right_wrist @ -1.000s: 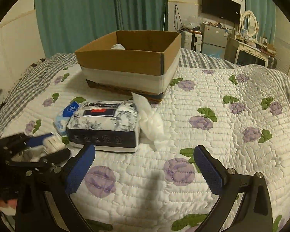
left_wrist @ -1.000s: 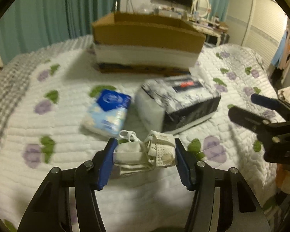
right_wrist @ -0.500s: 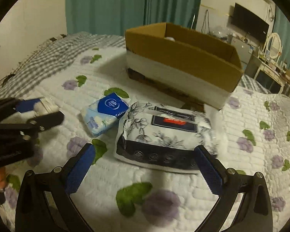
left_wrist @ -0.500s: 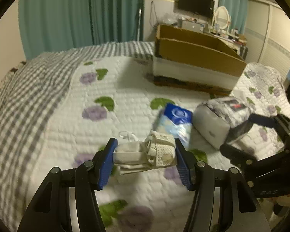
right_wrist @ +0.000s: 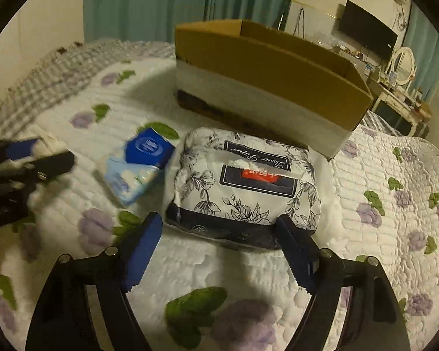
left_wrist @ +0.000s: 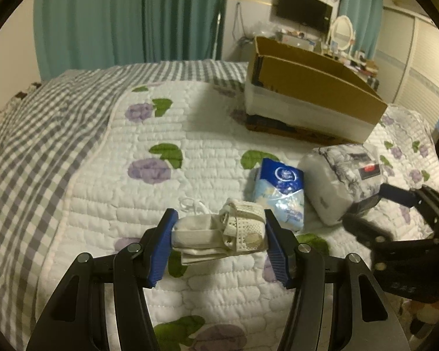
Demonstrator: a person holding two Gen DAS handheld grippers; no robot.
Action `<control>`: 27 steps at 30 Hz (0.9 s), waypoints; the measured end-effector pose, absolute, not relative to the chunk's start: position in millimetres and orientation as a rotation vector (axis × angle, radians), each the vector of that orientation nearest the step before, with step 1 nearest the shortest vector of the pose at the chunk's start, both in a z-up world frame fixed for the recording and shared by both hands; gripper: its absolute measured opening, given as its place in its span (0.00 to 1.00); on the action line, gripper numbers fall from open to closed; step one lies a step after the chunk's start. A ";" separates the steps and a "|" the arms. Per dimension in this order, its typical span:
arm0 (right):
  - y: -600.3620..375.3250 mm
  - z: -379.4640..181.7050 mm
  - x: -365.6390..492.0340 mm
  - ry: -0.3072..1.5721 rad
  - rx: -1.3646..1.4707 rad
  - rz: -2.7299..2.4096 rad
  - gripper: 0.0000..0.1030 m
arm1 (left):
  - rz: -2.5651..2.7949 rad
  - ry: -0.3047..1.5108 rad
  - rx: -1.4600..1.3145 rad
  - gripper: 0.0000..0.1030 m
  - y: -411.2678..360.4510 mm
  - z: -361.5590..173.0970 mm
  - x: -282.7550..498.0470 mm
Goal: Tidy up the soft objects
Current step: 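Grasp the floral tissue pack with the right gripper while the left holds the lace mask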
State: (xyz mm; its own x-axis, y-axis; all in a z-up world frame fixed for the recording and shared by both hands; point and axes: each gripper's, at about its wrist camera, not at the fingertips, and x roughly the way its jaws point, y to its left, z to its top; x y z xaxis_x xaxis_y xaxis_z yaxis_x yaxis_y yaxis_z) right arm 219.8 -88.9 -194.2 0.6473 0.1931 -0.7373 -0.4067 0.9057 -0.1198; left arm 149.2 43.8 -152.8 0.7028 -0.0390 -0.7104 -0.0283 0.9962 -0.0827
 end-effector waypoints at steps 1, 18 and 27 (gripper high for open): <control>-90.2 -189.4 216.6 0.778 -0.282 0.348 0.78 | -0.008 0.787 -0.089 0.55 43.4 -152.1 148.3; -61.3 -216.9 245.4 0.824 -0.419 0.349 0.83 | -0.010 0.799 -0.101 0.55 43.1 -156.9 149.2; -69.4 -196.1 228.4 0.746 -0.389 0.346 0.52 | -0.024 0.799 -0.133 0.55 48.7 -155.5 145.6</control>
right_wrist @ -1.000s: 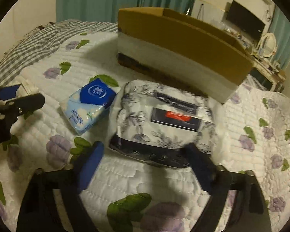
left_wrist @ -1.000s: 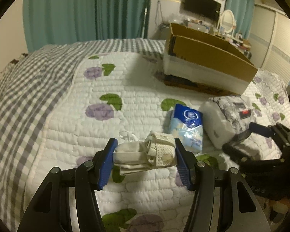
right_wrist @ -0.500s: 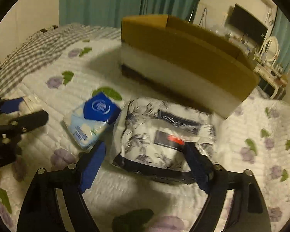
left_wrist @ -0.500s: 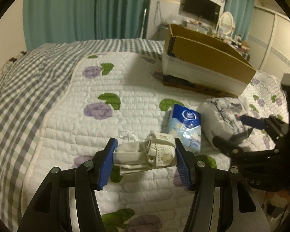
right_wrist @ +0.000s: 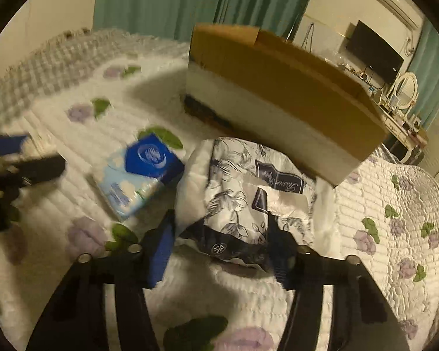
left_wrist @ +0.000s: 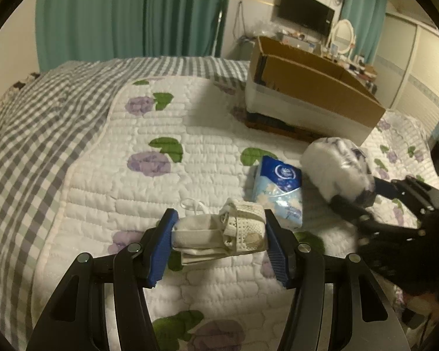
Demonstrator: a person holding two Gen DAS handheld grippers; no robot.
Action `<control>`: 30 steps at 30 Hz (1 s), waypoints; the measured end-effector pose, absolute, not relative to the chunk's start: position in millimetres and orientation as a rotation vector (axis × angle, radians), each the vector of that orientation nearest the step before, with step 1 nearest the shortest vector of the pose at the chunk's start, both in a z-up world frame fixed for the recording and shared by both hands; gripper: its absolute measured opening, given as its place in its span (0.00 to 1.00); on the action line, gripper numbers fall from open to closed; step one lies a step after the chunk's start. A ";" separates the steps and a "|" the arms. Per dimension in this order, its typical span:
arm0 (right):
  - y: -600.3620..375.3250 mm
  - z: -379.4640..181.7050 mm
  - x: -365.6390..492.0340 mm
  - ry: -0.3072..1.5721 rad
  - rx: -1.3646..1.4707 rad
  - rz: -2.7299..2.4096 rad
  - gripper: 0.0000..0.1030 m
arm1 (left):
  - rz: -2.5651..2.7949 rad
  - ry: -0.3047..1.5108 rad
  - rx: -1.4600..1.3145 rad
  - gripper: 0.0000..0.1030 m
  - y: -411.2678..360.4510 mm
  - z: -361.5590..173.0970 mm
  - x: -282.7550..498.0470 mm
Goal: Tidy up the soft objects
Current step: 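Grasp the floral tissue pack with the right gripper while the left holds the lace mask, then lower the tissue pack and lace mask into the box and open both grippers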
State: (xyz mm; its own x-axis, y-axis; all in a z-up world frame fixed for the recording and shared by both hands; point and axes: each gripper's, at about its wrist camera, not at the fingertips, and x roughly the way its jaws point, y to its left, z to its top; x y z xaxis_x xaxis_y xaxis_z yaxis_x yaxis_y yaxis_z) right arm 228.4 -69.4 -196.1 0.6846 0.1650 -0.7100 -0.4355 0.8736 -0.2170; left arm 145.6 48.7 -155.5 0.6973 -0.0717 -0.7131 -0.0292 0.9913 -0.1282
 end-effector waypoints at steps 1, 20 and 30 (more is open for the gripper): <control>-73.7 -189.1 224.9 0.743 -0.358 0.368 0.51 | -0.025 0.798 -0.135 0.55 48.9 -153.8 144.2; -153.3 -6.2 221.9 0.556 -0.035 0.568 0.50 | -0.071 0.681 -0.016 0.55 6.8 -40.7 148.0; -149.9 -16.5 331.5 0.568 -0.103 0.507 0.50 | -0.117 0.622 0.050 0.55 -33.3 -9.3 254.5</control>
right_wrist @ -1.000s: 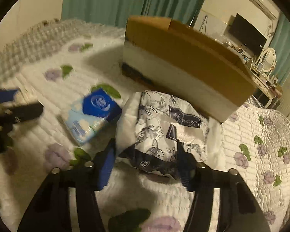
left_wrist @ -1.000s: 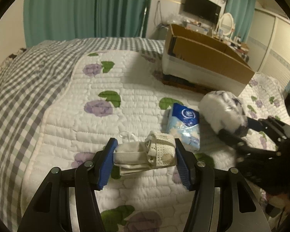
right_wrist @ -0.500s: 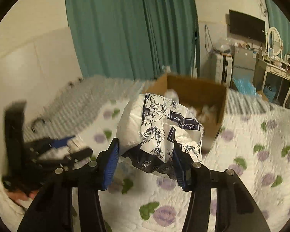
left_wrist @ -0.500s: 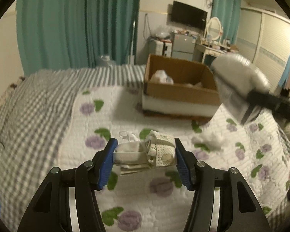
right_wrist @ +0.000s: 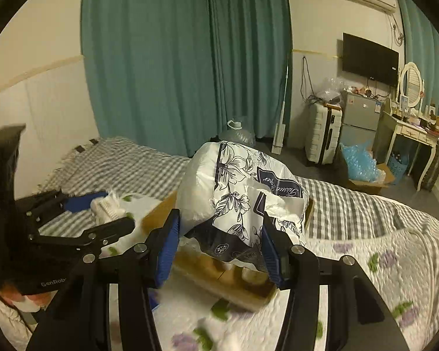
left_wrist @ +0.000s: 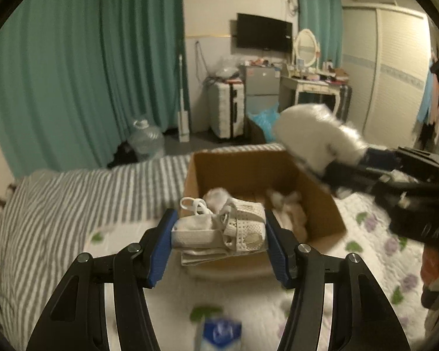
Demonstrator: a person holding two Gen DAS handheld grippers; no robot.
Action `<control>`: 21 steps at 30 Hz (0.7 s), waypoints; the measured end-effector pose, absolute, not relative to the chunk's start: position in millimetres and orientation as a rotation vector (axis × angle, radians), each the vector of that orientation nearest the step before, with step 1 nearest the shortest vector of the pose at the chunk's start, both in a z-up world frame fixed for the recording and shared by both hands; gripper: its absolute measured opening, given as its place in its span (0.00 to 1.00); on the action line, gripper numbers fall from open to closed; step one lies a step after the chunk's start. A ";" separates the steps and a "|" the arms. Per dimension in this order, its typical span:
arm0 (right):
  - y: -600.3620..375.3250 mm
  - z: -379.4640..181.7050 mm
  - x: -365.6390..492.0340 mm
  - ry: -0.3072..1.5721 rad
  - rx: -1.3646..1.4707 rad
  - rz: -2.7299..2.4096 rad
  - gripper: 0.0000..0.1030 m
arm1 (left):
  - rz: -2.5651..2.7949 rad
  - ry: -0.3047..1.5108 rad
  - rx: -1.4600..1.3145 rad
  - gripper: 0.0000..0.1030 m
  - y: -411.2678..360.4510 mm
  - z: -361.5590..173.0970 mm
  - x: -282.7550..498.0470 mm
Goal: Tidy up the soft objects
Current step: 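Lower the tissue pack and lace mask into the box and open both grippers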
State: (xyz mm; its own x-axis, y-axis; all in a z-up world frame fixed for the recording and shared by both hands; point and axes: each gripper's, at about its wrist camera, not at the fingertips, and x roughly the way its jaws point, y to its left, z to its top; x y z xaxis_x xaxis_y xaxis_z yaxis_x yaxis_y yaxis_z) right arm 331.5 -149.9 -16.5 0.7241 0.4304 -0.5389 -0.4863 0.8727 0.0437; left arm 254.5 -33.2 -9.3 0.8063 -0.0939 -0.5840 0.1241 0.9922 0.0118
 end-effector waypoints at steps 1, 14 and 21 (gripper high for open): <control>-147.6 -22.1 343.2 0.574 -0.105 0.505 0.50 | -0.121 0.620 0.064 0.55 -36.2 -12.0 266.4; -144.0 -78.6 417.5 0.610 -0.027 0.528 0.56 | -0.169 0.644 0.151 0.73 -45.1 -72.2 355.0; -153.7 -56.0 402.7 0.583 -0.013 0.474 0.81 | -0.159 0.636 0.092 0.76 -37.1 -55.5 338.8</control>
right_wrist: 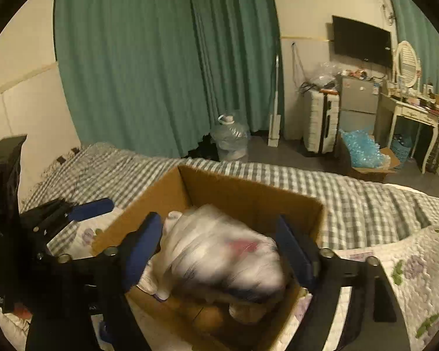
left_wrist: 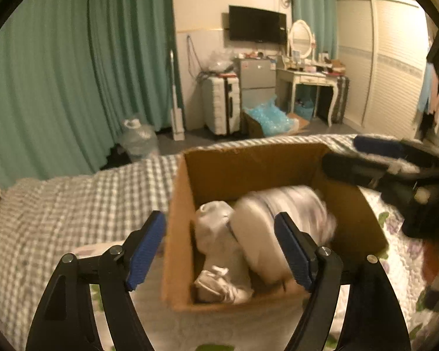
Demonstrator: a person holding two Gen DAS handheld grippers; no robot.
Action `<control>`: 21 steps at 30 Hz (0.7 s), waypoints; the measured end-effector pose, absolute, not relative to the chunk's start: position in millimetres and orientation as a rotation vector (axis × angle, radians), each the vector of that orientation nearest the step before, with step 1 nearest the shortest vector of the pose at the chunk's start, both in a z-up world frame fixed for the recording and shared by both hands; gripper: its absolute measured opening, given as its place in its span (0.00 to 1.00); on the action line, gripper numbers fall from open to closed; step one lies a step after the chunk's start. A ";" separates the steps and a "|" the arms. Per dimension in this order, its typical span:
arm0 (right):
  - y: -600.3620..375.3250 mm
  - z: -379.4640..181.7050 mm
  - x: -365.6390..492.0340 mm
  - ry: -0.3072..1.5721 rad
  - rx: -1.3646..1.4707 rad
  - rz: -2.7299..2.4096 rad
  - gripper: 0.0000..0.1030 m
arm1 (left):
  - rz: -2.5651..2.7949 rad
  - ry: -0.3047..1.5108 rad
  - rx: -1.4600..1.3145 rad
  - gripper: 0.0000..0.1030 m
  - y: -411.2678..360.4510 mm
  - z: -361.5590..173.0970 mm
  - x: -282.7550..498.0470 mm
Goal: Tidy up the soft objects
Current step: 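Lower the tissue pack and lace mask into the box and open both grippers, then grasp the blue Vinda tissue pack with the left gripper while the right grasps cotton pads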
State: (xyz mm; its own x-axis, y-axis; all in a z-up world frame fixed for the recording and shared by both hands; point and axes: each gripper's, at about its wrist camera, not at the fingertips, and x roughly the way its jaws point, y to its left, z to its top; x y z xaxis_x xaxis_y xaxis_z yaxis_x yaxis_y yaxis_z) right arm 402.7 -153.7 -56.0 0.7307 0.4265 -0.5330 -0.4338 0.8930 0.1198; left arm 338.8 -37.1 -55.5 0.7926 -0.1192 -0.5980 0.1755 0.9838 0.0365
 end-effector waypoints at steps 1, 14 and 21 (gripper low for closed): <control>-156.1 -47.6 395.8 0.574 -0.012 0.467 0.81 | -0.148 0.630 0.104 0.76 -36.6 -49.6 331.5; -175.9 60.0 256.0 0.452 -0.109 0.402 0.98 | -0.090 0.441 0.124 0.90 -23.6 47.2 194.0; -176.9 50.3 197.8 0.465 -0.151 0.400 0.98 | -0.103 0.429 0.089 0.90 -14.9 41.9 143.5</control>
State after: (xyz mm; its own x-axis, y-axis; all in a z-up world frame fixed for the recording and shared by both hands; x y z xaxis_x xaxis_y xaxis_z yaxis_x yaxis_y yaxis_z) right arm 197.8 -176.9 50.3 0.8184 0.3397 -0.4636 -0.4077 0.9117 -0.0516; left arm 143.5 -14.9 41.9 0.9044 -0.0804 -0.4190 0.1181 0.9909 0.0647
